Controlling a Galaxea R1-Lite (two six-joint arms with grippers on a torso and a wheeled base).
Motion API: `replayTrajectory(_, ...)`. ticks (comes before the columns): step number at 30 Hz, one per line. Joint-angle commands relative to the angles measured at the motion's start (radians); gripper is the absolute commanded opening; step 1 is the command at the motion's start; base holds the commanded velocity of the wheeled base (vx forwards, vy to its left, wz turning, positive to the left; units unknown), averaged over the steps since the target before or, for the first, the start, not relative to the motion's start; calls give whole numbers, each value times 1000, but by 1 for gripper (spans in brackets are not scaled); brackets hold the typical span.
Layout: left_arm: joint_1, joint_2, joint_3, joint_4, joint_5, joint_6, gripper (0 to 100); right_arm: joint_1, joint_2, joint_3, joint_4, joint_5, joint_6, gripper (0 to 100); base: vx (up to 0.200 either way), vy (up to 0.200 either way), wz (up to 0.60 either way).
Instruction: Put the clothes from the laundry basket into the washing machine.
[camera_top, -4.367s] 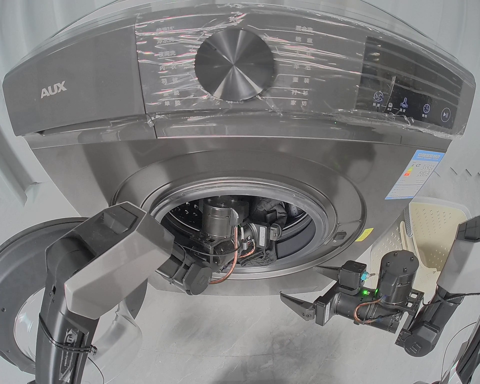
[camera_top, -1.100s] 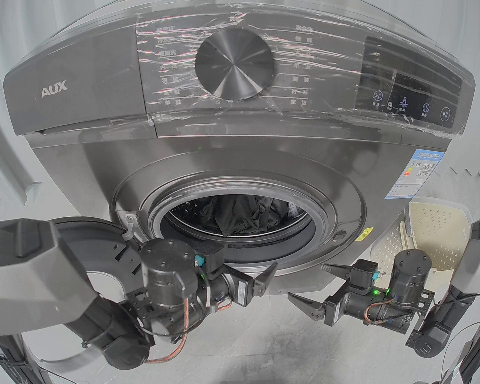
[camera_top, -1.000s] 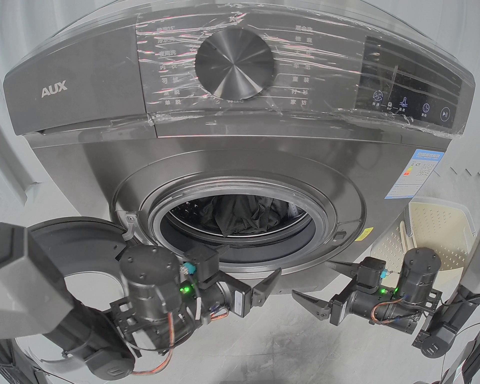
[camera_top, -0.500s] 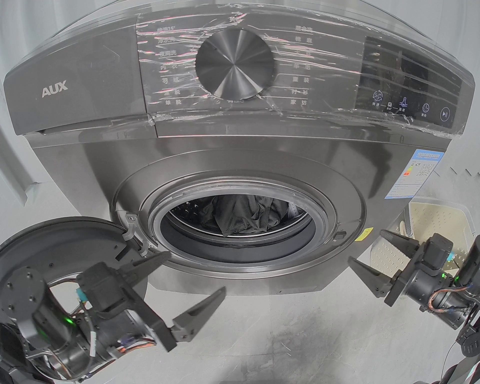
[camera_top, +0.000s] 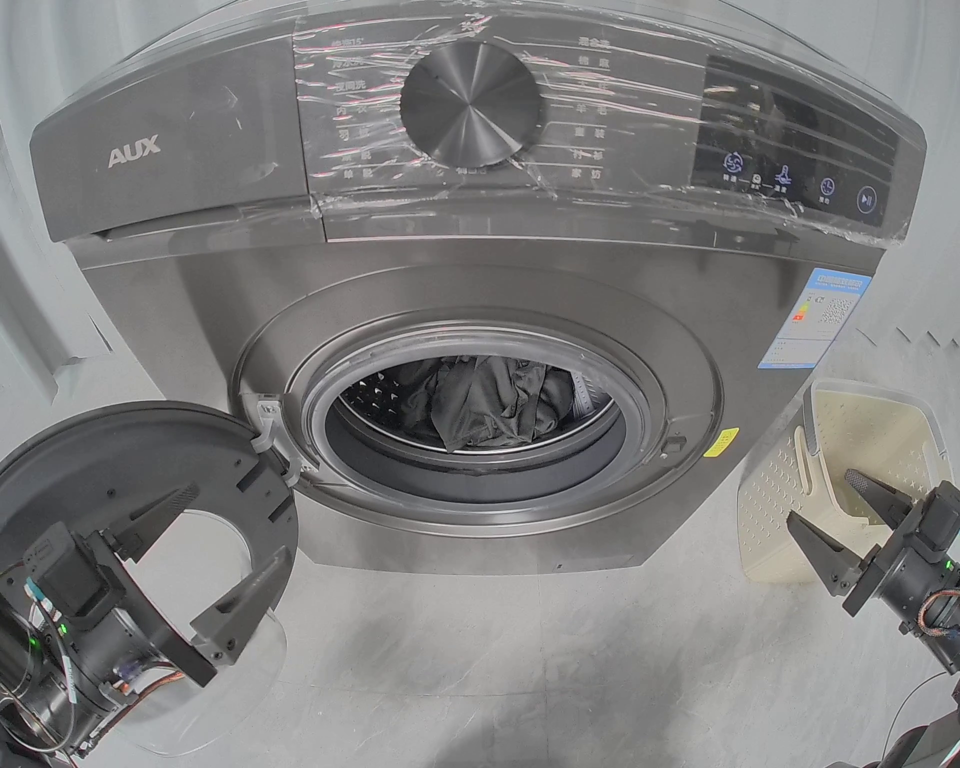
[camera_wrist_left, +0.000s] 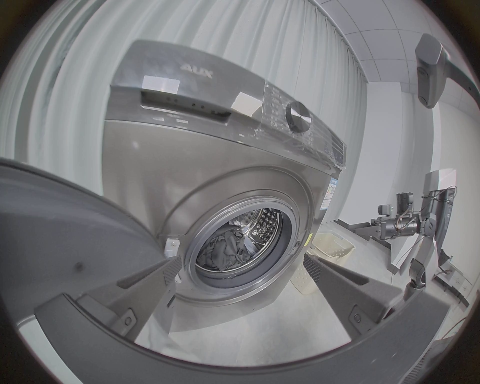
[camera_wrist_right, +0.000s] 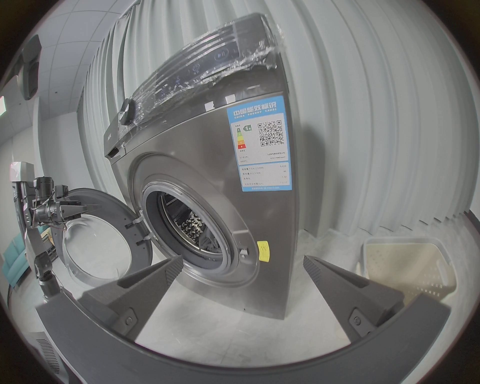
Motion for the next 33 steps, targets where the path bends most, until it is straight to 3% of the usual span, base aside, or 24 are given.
replayTrajectory(1,91,-197,27,101,-3,17,100,-14,-202,18,134,-28,3,100,-200,0,0)
replayTrajectory(4,128,-280,27,198,-4,21,100,-29,-281,18,232,-27,9,100,-200,0,0)
replayTrajectory(8,185,-458,27,376,-10,15,100,-124,-430,18,359,-19,-1,100,-200,0,0)
replayTrajectory(11,226,-575,27,480,-14,17,100,-156,-518,18,445,-17,0,100,-200,0,0)
replayTrajectory(16,282,-705,27,604,-15,10,100,-165,-666,18,600,-17,6,100,-200,0,0)
replayTrajectory(22,328,-811,27,715,-15,-16,100,-250,-800,18,700,-11,0,100,-200,0,0)
replayTrajectory(26,427,-931,27,841,-17,-14,100,-268,-967,18,890,-10,0,100,-50,0,0)
replayTrajectory(28,489,-1007,27,905,-49,-13,100,-262,-1058,18,1006,-10,3,100,0,0,0)
replayTrajectory(31,555,-1099,27,1035,-144,-7,100,-264,-1111,18,1129,-19,20,100,0,0,0)
replayTrajectory(33,565,-1093,27,1089,-145,-8,100,-264,-1099,18,1132,-36,22,100,0,0,0)
